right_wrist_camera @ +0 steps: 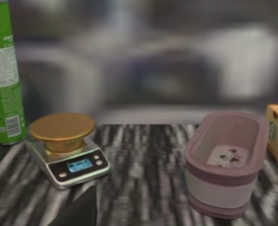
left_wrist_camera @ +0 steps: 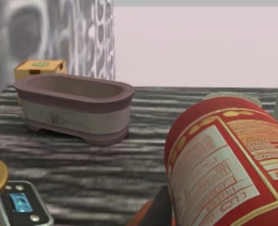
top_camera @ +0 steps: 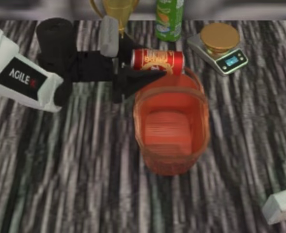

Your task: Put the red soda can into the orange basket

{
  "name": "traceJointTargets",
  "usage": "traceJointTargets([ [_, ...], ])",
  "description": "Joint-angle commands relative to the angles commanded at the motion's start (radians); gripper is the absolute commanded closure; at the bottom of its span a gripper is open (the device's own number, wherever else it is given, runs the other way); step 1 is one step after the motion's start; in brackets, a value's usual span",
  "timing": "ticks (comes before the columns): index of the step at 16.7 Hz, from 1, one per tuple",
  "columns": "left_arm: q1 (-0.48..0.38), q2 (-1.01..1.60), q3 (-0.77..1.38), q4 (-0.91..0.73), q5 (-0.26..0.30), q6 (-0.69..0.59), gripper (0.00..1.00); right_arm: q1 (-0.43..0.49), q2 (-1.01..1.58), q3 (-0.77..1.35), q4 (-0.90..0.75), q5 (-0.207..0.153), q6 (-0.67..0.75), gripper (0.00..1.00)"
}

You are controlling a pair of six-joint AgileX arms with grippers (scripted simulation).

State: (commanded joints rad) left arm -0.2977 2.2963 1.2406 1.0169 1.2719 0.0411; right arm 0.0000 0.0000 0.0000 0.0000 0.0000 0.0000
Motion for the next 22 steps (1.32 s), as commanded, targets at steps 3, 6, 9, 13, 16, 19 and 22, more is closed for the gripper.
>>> traceJointTargets([
  [3, 0.000, 0.000, 0.000, 0.000, 0.000, 0.000, 0.32, 0.000, 0.000, 0.000, 0.000, 0.000, 0.000, 0.00],
  [6, 0.000, 0.000, 0.000, 0.000, 0.000, 0.000, 0.10, 0.000, 0.000, 0.000, 0.000, 0.000, 0.000, 0.00],
  [9, 0.000, 0.000, 0.000, 0.000, 0.000, 0.000, 0.00, 0.000, 0.000, 0.000, 0.000, 0.000, 0.000, 0.00],
  [13, 0.000, 0.000, 0.000, 0.000, 0.000, 0.000, 0.00, 0.000, 0.000, 0.000, 0.000, 0.000, 0.000, 0.00],
  [16, -0.004, -0.001, 0.000, 0.000, -0.001, 0.000, 0.00, 0.000, 0.000, 0.000, 0.000, 0.000, 0.000, 0.00],
  [19, 0.000, -0.026, -0.011, -0.013, -0.018, -0.006, 0.00, 0.011, 0.029, 0.030, -0.026, -0.001, -0.016, 0.00],
  [22, 0.021, -0.130, -0.058, -0.063, -0.086, -0.027, 0.00, 0.054, 0.150, 0.152, -0.126, -0.004, -0.078, 0.00],
])
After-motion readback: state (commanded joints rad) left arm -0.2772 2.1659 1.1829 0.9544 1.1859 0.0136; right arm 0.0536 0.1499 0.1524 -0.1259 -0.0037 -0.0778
